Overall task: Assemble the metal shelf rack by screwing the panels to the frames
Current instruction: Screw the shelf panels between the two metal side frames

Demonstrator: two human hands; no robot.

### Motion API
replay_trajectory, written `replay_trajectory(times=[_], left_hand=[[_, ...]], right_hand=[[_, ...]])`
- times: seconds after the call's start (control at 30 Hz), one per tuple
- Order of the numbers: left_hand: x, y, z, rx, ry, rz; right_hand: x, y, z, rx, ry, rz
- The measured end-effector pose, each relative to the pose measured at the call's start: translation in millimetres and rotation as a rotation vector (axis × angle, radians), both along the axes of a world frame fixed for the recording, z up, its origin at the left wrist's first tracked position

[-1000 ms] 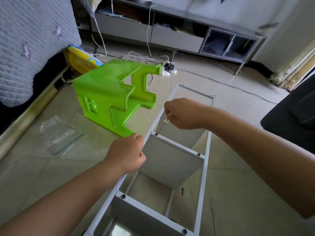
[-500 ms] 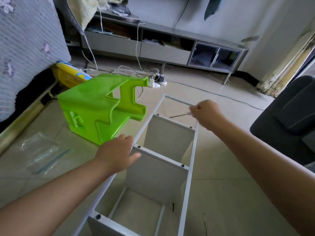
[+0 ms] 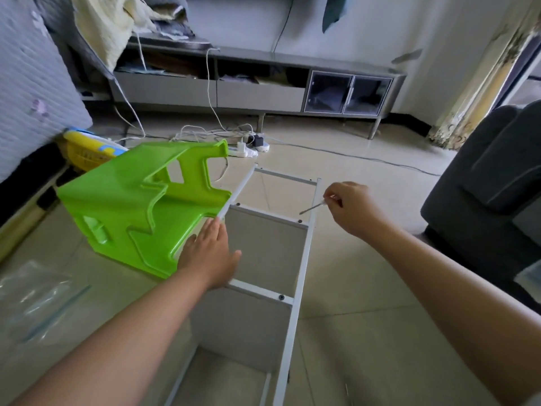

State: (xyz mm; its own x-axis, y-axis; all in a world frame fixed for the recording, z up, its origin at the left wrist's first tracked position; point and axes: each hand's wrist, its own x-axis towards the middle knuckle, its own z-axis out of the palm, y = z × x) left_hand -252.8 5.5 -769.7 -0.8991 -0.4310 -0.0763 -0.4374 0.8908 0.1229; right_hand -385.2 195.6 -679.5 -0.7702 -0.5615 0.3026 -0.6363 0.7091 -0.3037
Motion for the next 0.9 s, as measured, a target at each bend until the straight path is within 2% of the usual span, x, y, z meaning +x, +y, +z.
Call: replay_trajectory(times=[0.2, 0.9], left_hand=[[4, 4, 0, 0.001, 0.005, 0.009], [7, 6, 2, 0.028, 0.011, -0.007]], right_hand=[[-4, -3, 3, 0.106, 0.036, 0.028], [-6, -7, 14, 0.202, 0.018, 0.079]])
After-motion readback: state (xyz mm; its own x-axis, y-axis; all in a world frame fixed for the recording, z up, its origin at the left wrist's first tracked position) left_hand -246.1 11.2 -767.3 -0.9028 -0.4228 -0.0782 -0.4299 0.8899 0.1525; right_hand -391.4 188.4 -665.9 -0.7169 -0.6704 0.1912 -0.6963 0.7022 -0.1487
